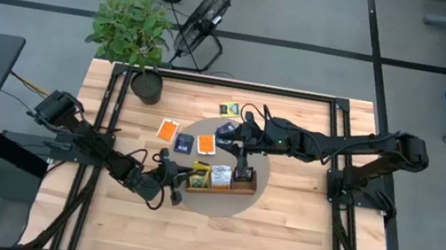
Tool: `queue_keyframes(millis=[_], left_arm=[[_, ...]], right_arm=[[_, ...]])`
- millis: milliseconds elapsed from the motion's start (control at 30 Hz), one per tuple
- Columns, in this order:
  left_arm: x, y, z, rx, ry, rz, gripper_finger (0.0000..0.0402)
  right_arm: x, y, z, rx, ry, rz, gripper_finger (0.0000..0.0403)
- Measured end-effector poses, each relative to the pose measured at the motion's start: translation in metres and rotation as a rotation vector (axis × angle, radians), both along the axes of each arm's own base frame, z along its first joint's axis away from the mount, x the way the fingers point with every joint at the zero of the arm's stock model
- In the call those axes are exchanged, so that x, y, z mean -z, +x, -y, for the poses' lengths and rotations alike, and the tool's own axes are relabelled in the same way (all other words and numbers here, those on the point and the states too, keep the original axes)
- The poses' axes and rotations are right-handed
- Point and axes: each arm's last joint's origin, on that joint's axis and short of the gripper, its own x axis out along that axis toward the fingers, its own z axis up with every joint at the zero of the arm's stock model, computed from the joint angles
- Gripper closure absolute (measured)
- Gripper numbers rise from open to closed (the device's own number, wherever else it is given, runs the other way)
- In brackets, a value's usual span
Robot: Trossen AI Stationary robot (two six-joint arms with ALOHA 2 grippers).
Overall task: Pick & Place Tea
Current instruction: Put the yellow tea bag into the left section of the wooden organizer
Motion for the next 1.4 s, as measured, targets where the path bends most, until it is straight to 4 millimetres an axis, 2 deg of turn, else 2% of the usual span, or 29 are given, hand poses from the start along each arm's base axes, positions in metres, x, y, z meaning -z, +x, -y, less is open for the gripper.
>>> queue_keyframes(millis=[300,467,633,800,900,1033,1167,1267,1400], left_arm=[[0.000,0.000,0.000,-0.012,0.013,0.001,0.0266],[-0.001,0.000,0.000,-0.004,0.058,-0.017,0.0229],[-0.007,0.002,0.000,-0.009,0.098,0.017,0.0210],[-0.013,0.006,-0.004,-0.029,0.106,0.059,0.0207],[-0.017,0.008,-0.008,-0.038,0.095,0.083,0.0207],[-0.025,0.008,-0.009,-0.006,0.087,0.100,0.0206],[-0.034,0.003,-0.006,0.029,0.113,0.101,0.0206],[-0.038,0.000,-0.001,0.052,0.118,0.105,0.0206],[-0.039,-0.004,0.005,0.080,0.119,0.095,0.0206]], right_arm=[[0.003,-0.001,0.001,-0.016,0.012,-0.037,0.0273],[0.005,-0.002,0.012,0.021,0.025,-0.059,0.0273],[0.009,-0.006,0.041,0.118,0.081,-0.145,0.0273],[-0.014,-0.011,0.083,0.196,0.224,-0.223,0.0273],[-0.029,-0.010,0.102,0.239,0.235,-0.288,0.0273],[-0.040,-0.002,0.123,0.209,0.171,-0.424,0.0273],[-0.035,0.014,0.138,0.089,-0.063,-0.588,0.0274],[-0.020,0.026,0.147,-0.048,-0.225,-0.710,0.0281],[0.008,0.037,0.158,-0.179,-0.334,-0.813,0.0301]])
